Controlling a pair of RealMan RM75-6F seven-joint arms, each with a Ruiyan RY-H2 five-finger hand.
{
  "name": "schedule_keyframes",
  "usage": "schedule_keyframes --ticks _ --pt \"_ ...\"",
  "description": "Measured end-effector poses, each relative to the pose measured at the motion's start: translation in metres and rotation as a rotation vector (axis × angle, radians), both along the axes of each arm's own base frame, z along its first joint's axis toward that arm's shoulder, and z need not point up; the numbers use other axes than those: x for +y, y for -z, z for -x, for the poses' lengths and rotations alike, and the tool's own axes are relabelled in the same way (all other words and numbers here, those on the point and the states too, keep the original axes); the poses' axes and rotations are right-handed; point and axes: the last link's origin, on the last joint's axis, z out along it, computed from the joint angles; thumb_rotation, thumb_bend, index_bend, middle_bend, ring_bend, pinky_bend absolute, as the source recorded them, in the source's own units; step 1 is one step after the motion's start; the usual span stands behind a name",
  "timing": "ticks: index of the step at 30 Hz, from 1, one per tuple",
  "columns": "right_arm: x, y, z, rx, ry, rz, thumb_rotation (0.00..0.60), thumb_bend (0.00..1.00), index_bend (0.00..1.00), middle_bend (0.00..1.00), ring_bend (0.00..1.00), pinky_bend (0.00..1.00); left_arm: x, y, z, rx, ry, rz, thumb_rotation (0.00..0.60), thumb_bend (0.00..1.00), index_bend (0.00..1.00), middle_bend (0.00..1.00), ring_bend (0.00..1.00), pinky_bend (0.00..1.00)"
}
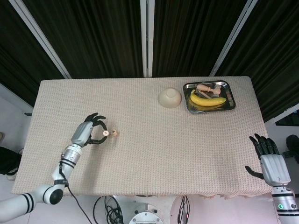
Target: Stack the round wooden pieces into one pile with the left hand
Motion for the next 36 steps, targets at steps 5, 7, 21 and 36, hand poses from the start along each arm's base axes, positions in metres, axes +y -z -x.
schedule_keyframes --ticks 5,7,21,36 --pt "0.002 -0.004 -0.005 -0.001 -0.02 0.011 0.6 0.1 0.0 0.0 0.0 0.0 0.005 0.013 -0.006 -0.017 0.001 0.017 0.6 0.31 0.51 0.18 0.0 0.0" --pt "0.003 -0.005 -0.005 -0.003 -0.022 0.017 0.6 0.11 0.0 0.0 0.0 0.0 0.007 0.017 -0.008 -0.02 0.001 0.022 0.6 0.31 0.51 0.18 0.0 0.0" --pt "0.006 -0.006 -0.004 -0.009 -0.017 0.019 0.6 0.11 0.0 0.0 0.0 0.0 0.015 0.032 -0.01 -0.013 -0.007 0.038 0.6 0.31 0.51 0.18 0.0 0.0" --pt "0.006 -0.005 -0.003 -0.006 -0.012 0.015 0.6 0.11 0.0 0.0 0.0 0.0 0.02 0.039 -0.004 -0.018 -0.026 0.047 0.6 0.31 0.51 0.18 0.0 0.0"
